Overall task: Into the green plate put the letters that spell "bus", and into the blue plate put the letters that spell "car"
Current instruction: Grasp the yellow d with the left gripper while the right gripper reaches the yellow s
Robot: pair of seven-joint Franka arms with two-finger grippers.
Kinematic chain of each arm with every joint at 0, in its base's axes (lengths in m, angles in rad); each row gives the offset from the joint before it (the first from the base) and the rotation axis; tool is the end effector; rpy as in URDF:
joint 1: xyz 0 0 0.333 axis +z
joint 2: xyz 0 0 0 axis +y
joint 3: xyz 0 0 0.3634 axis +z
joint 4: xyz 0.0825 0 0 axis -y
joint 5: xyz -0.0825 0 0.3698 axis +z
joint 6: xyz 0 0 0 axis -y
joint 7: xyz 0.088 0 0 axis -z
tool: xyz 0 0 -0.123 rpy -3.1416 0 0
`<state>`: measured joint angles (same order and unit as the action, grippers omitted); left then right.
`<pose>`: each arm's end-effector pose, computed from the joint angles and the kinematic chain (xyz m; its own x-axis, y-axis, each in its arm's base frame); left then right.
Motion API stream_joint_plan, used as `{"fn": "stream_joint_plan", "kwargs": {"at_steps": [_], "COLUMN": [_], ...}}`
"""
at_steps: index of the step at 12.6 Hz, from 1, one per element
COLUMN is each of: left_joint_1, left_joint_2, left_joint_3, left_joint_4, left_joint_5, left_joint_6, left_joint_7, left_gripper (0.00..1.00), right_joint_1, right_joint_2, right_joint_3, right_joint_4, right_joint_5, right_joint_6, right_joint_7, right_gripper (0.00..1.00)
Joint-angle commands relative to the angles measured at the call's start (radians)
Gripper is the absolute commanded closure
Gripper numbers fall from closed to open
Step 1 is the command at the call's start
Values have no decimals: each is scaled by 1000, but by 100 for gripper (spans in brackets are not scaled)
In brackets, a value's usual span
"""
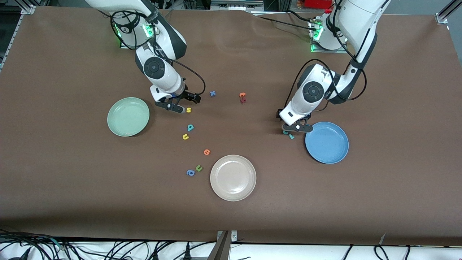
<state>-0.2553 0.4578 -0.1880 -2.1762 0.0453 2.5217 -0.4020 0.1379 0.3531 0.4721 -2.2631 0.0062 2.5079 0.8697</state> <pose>0.5071 -0.2401 0.2117 0.9909 -0.0653 -0.1176 -0.0640 -0.9978 0.0156 0.4412 0.3069 0.2554 0.9471 -0.2726 -0.1692 -0.2842 -0.9575 -0.0484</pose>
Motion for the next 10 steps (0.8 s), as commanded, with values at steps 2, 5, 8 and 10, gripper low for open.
{"fn": "stream_joint_plan", "kwargs": {"at_steps": [2, 5, 8, 10], "left_joint_1": [34, 36, 31, 33], "left_joint_2": [16, 13, 12, 4], "left_joint_3": [-4, -4, -5, -5], "left_joint_4": [-7, -10, -16, -13], "left_joint_5": [37, 37, 36, 37], "left_joint_6": [32, 32, 32, 17], "left_joint_7": [34, 34, 28, 34], "left_gripper": [22, 51, 77, 79], "right_joint_1": [0, 0, 0, 0], "right_joint_2": [44, 69, 87, 107], "right_joint_3": [2, -6, -30, -43], "right_joint_4": [-3, -6, -6, -6], "right_joint_5": [-64, -100, -155, -163], "right_joint_6": [46, 89, 101, 127], "right_joint_7": [-15, -14, -14, -14], "right_gripper": [14, 25, 25, 25]}}
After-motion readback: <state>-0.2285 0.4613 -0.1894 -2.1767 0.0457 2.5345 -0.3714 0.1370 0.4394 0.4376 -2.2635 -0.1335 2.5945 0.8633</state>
